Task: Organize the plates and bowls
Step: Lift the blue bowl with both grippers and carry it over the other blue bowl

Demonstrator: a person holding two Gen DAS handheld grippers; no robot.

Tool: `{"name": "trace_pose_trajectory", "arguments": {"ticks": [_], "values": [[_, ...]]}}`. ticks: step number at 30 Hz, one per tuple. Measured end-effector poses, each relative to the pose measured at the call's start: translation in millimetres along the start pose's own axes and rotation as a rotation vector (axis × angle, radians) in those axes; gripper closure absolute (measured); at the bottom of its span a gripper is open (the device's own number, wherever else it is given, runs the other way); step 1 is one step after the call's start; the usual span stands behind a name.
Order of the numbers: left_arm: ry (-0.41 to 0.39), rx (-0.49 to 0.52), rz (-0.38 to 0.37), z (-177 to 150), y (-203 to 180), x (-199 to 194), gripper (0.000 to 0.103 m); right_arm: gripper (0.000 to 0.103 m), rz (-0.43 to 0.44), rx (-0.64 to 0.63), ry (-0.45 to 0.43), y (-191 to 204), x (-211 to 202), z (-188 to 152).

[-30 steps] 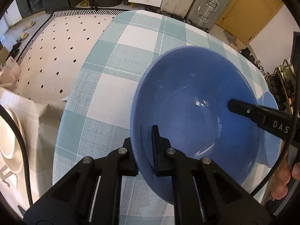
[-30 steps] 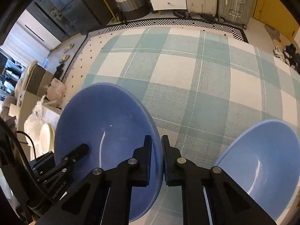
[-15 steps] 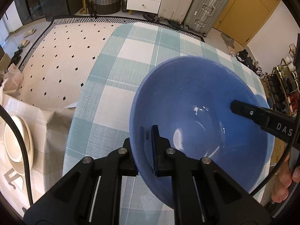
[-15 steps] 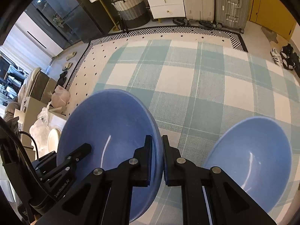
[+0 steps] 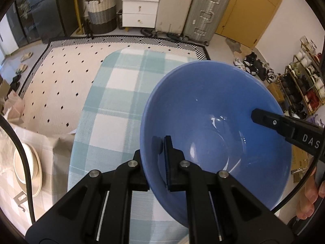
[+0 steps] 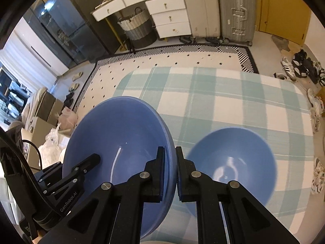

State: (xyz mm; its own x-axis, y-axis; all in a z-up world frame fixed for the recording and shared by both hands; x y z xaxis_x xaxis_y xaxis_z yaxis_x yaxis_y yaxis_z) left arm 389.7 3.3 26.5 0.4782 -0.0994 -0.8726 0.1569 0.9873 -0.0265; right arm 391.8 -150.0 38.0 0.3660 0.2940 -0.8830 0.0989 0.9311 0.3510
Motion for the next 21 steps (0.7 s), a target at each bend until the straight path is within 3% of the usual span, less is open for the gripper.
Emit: {"name": "trace_pose_trajectory", "arguments": {"ticks": [11,21], "values": [[-0.034,0.09,-0.037,29,-89,-21,0.096,0.093,-0.008,0.085,-0.072,-67,-63,8],[-0.024,0.142,-0.061,37,-148,-3,0.096,0.093,-0.029,0.155,-0.064,-124,-58,7]]}}
Point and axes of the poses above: each gripper's, at about its wrist camera, not at the fingertips, and x roughly the way its jaws point, y to its left, z to its top, the point moved 5 cm from there along x, roughly the way its jaws point, and after that the axes turned 15 degrees about x, right-handed, at the moved point
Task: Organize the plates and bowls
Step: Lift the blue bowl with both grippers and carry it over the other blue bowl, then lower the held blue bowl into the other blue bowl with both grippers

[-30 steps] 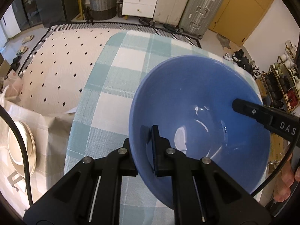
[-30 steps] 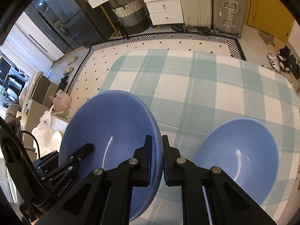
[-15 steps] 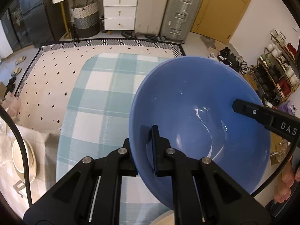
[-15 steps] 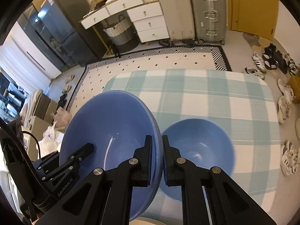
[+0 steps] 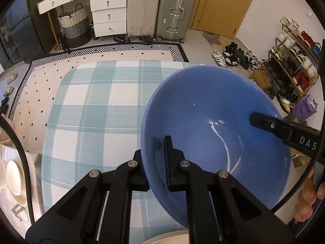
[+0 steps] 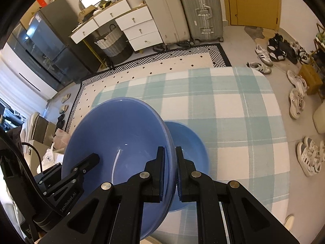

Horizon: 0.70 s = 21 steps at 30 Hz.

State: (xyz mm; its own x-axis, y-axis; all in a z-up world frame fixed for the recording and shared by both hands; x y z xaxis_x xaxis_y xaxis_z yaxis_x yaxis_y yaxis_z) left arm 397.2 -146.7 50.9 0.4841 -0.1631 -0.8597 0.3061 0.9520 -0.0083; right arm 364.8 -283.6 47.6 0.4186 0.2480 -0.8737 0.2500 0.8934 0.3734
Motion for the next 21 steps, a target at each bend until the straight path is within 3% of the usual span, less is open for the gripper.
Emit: {"name": "trace_pose_trajectory", "arguments": {"ticks": [21], "values": [[0.022,0.029,-0.038,-12,-7,58,0.096,0.093,-0.036,0.03,0.026,-35,49,-3]]}}
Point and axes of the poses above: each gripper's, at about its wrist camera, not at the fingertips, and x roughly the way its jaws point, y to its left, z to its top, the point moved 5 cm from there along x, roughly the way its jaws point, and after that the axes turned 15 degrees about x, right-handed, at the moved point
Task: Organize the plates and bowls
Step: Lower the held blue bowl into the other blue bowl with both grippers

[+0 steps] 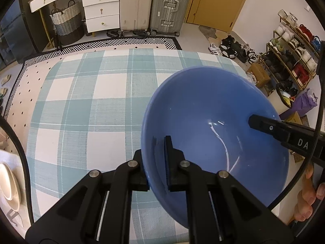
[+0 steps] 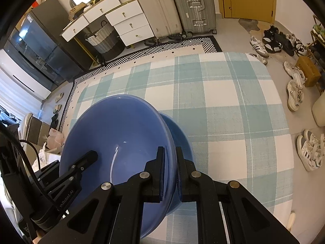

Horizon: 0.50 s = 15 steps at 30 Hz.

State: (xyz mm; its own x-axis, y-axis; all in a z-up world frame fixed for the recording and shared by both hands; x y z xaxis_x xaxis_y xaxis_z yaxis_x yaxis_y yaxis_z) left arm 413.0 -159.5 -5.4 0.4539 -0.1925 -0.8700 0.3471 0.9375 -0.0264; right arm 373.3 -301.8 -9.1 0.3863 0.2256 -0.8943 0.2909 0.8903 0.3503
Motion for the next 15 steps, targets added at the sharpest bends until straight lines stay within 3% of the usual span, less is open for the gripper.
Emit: {"name": "trace_pose_trajectory", "arguments": {"ticks": [15], "values": [[0.022,0.023,-0.009,-9,-6,20,0.096,0.093,-0.022,-0.006,0.0,-14,10,-2]]}}
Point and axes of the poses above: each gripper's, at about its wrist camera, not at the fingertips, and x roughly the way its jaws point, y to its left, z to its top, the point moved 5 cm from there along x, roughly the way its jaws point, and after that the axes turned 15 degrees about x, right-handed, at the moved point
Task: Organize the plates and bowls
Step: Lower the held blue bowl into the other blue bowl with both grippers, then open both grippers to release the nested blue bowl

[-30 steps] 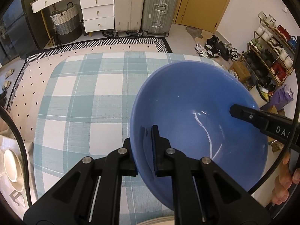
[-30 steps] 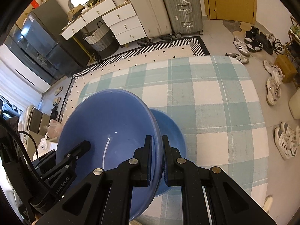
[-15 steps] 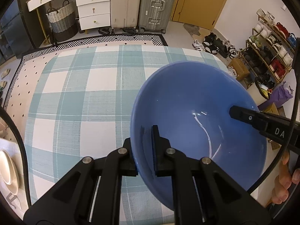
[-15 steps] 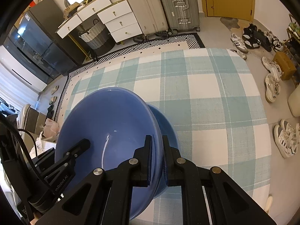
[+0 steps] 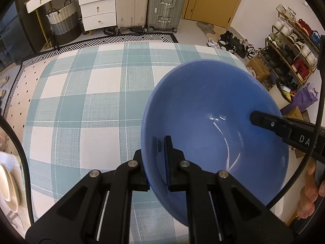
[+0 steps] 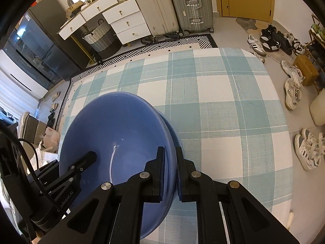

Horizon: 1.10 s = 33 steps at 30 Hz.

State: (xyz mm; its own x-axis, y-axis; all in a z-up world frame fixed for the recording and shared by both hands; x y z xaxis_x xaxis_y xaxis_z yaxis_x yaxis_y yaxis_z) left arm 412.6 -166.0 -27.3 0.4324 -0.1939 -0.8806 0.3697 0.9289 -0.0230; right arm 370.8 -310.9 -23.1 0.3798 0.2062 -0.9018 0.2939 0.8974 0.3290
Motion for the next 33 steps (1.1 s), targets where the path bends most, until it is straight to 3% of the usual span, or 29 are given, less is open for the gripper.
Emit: {"name": "trace_pose_trajectory", "arguments": {"ticks": [16,22,23,24,26,30,33], "values": [[0.017,-0.006,0.008,-4,4,-4,0.089,0.093,-0.01,0.016,-0.014,-10,-11,1],[0.035,-0.014,-0.024,-6,-1,-11,0.062,0.09,0.0,0.02,-0.005,-11,-19,-2],[0.032,-0.014,-0.02,-5,-2,-13,0.057,0.089,0.002,0.02,-0.003,-12,-19,-3],[0.023,-0.013,0.005,-4,-2,-17,0.044,0.088,0.003,0.019,-0.003,-12,-20,-4],[-0.012,-0.011,0.044,-1,0,-28,0.035,0.088,0.003,0.022,-0.005,-12,-22,-5],[-0.034,-0.028,0.046,4,7,-45,0.032,0.082,0.012,0.028,-0.005,-12,-29,-6],[-0.037,-0.028,0.056,4,12,-55,0.03,0.067,0.029,0.026,-0.006,-8,-36,-8]]}}
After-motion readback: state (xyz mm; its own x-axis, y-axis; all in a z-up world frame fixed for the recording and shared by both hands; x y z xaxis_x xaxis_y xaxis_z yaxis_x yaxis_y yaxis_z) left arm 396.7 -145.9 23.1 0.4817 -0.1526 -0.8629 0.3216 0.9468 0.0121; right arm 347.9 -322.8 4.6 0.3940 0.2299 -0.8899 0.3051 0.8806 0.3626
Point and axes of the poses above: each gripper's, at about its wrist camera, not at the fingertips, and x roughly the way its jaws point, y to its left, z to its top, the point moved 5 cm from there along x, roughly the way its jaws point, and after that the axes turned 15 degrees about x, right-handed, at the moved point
